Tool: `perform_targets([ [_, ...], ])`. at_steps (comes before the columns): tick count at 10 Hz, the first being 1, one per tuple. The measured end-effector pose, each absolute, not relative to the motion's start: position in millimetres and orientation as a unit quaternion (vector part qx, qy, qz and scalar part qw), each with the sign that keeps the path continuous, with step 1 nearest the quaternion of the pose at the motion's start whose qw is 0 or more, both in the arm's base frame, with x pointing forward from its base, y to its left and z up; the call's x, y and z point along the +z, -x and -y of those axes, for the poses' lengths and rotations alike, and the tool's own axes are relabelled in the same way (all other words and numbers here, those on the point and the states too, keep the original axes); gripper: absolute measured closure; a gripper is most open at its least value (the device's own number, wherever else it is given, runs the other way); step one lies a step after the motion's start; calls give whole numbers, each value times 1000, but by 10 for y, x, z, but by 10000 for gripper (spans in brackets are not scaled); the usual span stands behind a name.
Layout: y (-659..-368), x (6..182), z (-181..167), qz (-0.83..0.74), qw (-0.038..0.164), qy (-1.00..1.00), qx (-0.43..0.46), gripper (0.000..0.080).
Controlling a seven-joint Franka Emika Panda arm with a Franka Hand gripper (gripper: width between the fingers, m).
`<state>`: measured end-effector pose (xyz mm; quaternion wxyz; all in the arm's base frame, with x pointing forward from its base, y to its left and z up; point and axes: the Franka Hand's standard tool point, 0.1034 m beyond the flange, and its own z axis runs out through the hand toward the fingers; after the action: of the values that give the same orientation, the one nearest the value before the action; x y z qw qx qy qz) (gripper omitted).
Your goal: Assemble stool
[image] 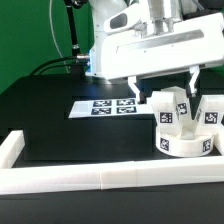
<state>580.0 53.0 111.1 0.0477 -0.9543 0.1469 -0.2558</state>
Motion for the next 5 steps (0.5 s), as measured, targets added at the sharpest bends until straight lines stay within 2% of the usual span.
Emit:
perform_targets([
  [1, -5846, 1311, -458, -145, 52, 955, -254, 152],
  [2, -5876, 1418, -418, -147, 54, 953, -258, 150],
  [3, -5851, 1351, -435, -146, 54, 956, -250, 150],
  [5, -5849, 1342, -443, -146, 57, 958, -241, 150],
])
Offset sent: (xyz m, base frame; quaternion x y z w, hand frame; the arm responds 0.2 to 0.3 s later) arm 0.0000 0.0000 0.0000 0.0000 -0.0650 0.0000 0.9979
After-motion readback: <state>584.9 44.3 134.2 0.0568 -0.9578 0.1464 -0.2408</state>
